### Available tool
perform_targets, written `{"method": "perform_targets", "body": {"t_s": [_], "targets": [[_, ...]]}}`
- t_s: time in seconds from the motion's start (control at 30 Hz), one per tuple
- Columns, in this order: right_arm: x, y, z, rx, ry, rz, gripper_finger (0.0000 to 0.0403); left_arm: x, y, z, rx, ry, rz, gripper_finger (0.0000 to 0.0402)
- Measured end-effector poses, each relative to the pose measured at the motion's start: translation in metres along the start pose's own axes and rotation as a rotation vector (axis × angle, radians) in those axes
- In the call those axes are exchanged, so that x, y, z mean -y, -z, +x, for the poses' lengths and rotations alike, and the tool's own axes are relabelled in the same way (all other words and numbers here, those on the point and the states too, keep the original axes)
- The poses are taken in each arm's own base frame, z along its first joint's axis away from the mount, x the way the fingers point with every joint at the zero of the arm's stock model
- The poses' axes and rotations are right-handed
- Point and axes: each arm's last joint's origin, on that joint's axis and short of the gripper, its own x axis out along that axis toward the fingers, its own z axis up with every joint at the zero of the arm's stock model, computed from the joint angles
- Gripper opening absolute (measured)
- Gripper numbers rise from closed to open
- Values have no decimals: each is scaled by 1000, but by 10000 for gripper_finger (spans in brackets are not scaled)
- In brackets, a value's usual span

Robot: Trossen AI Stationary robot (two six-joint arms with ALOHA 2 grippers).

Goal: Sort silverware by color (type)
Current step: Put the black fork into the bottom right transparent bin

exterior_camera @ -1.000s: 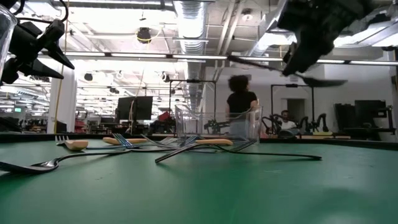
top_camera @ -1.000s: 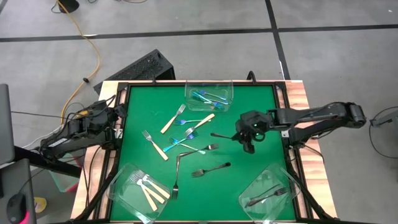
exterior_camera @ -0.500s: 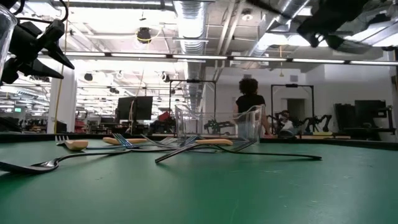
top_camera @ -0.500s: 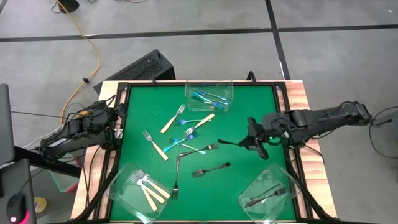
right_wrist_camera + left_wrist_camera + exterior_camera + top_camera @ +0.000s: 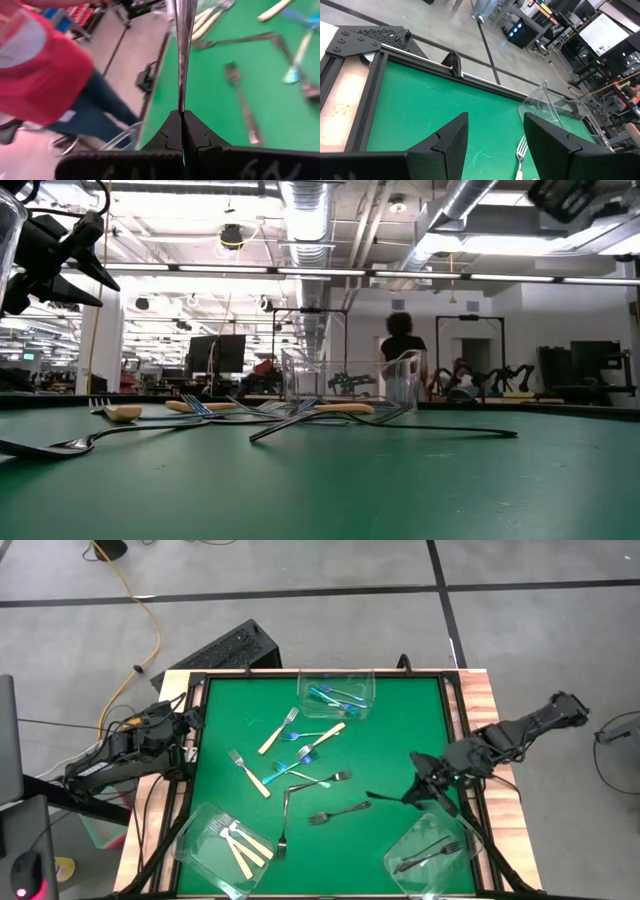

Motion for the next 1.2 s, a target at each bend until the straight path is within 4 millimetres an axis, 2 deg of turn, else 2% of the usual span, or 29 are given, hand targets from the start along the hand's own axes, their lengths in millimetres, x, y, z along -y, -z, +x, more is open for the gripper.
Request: {"method": "perform_targets", "body": {"t_s": [0.4,0.63,0.87,1.07,1.2], "targets": [[-28,22,9,-142,-92,133,6,0,1,0,-22,13,3,176],[-43,44,20,-306,-99,116,6,0,1,0,-22,13,3,176],[-43,66,30,-497,-16,74,6,0,1,0,-21,12,3,176],[-41,88,37,-731,42,57,6,0,1,0,-18,10,4,176],[-42,95,44,-790,59,40,6,0,1,0,-18,10,4,176]]}}
